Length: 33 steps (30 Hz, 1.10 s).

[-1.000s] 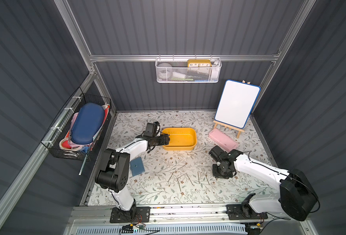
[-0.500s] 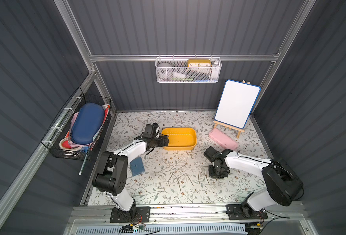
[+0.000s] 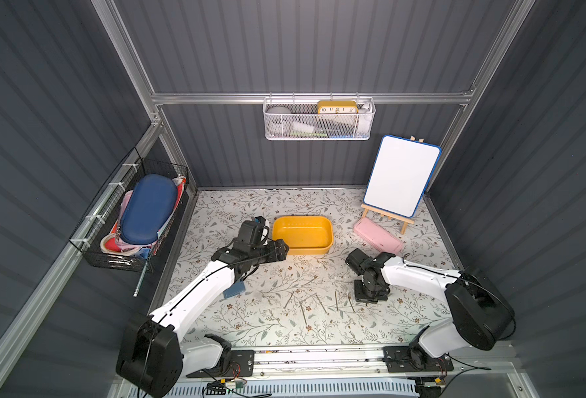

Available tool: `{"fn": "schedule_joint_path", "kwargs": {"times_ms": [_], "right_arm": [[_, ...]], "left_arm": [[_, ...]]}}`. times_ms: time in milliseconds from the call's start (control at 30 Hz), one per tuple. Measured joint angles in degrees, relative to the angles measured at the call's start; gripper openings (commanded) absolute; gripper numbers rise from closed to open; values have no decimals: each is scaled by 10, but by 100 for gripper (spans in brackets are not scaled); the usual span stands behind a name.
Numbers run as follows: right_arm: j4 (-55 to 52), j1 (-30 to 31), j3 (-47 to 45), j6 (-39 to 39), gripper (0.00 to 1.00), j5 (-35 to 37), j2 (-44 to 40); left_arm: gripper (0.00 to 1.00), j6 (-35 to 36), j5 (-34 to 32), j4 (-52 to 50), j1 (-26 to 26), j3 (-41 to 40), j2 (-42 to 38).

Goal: Put the nails on the desktop into the storage box
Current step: Pick up the nail from the center of the board, then place the nail in the storage box.

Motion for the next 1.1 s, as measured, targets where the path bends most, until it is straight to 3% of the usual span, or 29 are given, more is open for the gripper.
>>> {"fn": "schedule_joint_path", "kwargs": {"times_ms": [133,300,433,733,833,1100], "right_arm": [[-52,0,79,-13,0,0,-47],[-67,0,223,-45,0,-3,-45],[-79,0,376,-80,0,-9,54],[-108,-9,678,-135,0,-43,335],[-126,-15,728,-143,0,-45,394],[-139,-34,725,-151,0,-50,431]], "left_arm": [[85,-46,-1,-34,-50,-50,-57],[85,-104,-16,-64,-146,-55,-63],[85,-139,-32,-80,-178,-55,-56],[86,-160,-57,-82,-183,-55,-38],[86,-161,-62,-80,-183,-54,-27],[86,-167,-65,-71,-183,-53,-17]]}}
